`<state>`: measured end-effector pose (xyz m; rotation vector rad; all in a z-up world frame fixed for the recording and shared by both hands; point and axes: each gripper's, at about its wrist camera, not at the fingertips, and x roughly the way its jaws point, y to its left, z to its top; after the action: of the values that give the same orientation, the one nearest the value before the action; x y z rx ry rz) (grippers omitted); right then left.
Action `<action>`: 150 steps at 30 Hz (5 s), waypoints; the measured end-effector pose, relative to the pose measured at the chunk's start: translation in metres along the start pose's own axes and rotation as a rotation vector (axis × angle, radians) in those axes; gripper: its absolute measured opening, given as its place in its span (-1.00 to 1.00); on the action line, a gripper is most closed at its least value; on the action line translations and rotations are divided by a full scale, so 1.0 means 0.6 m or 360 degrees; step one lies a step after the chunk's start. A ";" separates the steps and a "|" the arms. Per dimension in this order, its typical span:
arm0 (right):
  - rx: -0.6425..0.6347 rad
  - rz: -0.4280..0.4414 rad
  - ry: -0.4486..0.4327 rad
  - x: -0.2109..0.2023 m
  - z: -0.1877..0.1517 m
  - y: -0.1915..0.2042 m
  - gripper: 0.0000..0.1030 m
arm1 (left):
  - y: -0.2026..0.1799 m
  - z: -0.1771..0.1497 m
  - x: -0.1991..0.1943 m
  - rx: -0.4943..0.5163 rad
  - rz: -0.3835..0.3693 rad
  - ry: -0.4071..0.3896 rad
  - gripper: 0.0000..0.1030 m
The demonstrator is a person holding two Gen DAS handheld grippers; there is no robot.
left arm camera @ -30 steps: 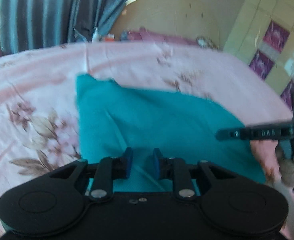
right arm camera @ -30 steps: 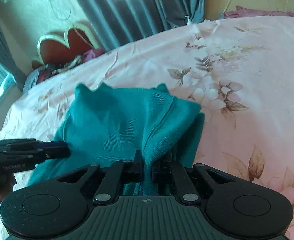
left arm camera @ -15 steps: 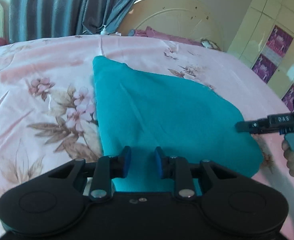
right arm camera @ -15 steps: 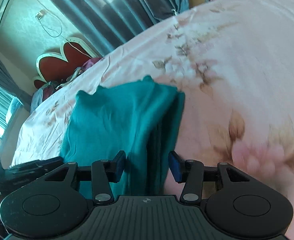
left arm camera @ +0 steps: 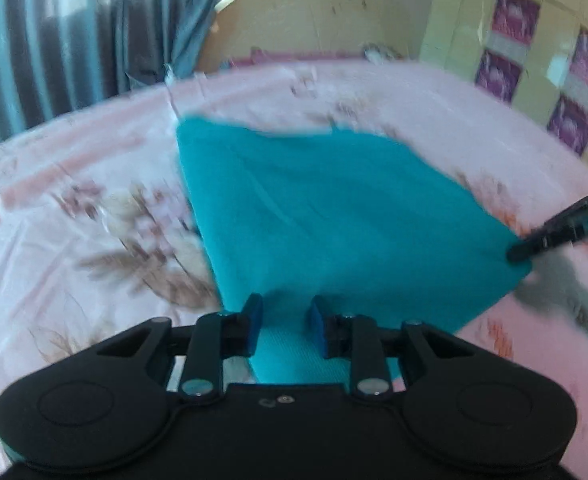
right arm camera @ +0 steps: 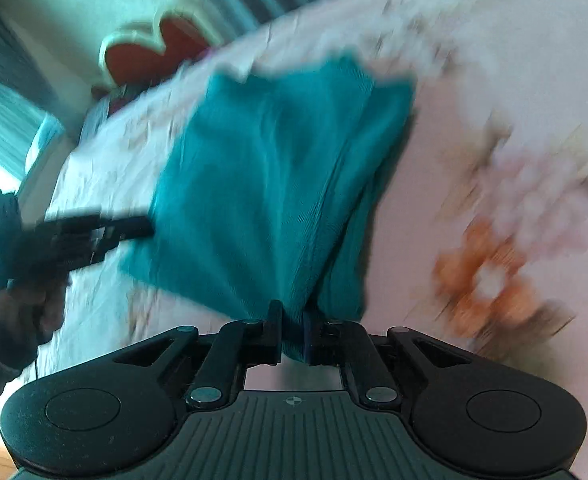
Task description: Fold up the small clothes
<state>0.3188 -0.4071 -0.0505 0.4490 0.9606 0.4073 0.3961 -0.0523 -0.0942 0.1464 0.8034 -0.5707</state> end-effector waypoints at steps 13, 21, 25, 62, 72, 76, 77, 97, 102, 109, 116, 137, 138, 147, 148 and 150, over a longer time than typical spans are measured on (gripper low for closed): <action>-0.0076 0.0115 -0.0181 0.154 0.221 0.025 -0.40 | 0.069 0.115 0.079 -0.0404 0.0100 -0.0169 -0.41; -0.0324 0.0103 -0.0015 0.295 0.283 0.081 -0.39 | 0.135 0.130 0.130 -0.0591 0.0175 -0.0115 -0.41; -0.0468 0.0050 0.0059 0.336 0.272 0.086 -0.25 | 0.168 0.119 0.137 -0.0728 0.0070 -0.0115 -0.41; -0.0514 -0.0238 -0.0221 0.254 0.205 0.082 -0.50 | 0.064 0.134 0.141 -0.0307 0.0259 -0.0058 -0.38; -0.0517 -0.0295 -0.0229 0.210 0.172 0.066 -0.49 | 0.059 0.124 0.126 -0.0351 0.0298 -0.0074 -0.38; -0.0453 -0.0338 -0.0262 0.166 0.150 0.043 -0.34 | 0.058 0.114 0.100 -0.0357 0.0281 -0.0100 -0.32; -0.0424 -0.0367 -0.0299 0.148 0.140 0.031 0.17 | 0.058 0.108 0.091 -0.0359 0.0264 -0.0110 -0.26; -0.0264 -0.0341 -0.0241 0.167 0.139 -0.027 -0.90 | 0.043 0.100 0.141 -0.0300 0.0258 -0.0023 -0.45; -0.0131 -0.0391 -0.0288 0.137 0.129 -0.034 -0.21 | 0.031 0.107 0.115 -0.0226 0.0283 -0.0001 -0.37; -0.0166 -0.0184 -0.0216 0.030 0.024 0.024 0.10 | 0.015 0.039 0.018 -0.0307 0.0154 -0.0031 -0.35; -0.0277 -0.0428 0.0049 0.049 -0.057 0.021 0.10 | -0.010 -0.030 0.010 -0.0286 0.0158 0.0067 -0.32; 0.0465 0.0044 -0.0060 0.066 0.068 -0.126 0.11 | 0.019 0.055 0.049 -0.0270 0.0237 0.0040 0.67; 0.0472 0.0056 -0.0061 0.067 0.068 -0.129 0.11 | 0.020 0.055 0.053 -0.0277 0.0232 0.0046 0.67; 0.0408 0.0216 0.0023 0.086 0.083 -0.131 0.39 | 0.061 0.045 0.090 -0.0607 -0.0023 0.0128 0.41; 0.0416 0.0252 0.0039 0.093 0.084 -0.133 0.39 | 0.072 0.042 0.096 -0.0685 -0.0088 0.0137 0.35; 0.0400 0.0299 0.0055 0.105 0.091 -0.134 0.39 | 0.093 0.038 0.104 -0.0818 -0.0185 0.0122 0.34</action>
<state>0.4078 -0.4513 -0.1097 0.7667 1.0111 0.4668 0.4751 -0.0395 -0.1281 -0.3540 1.0136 -0.4532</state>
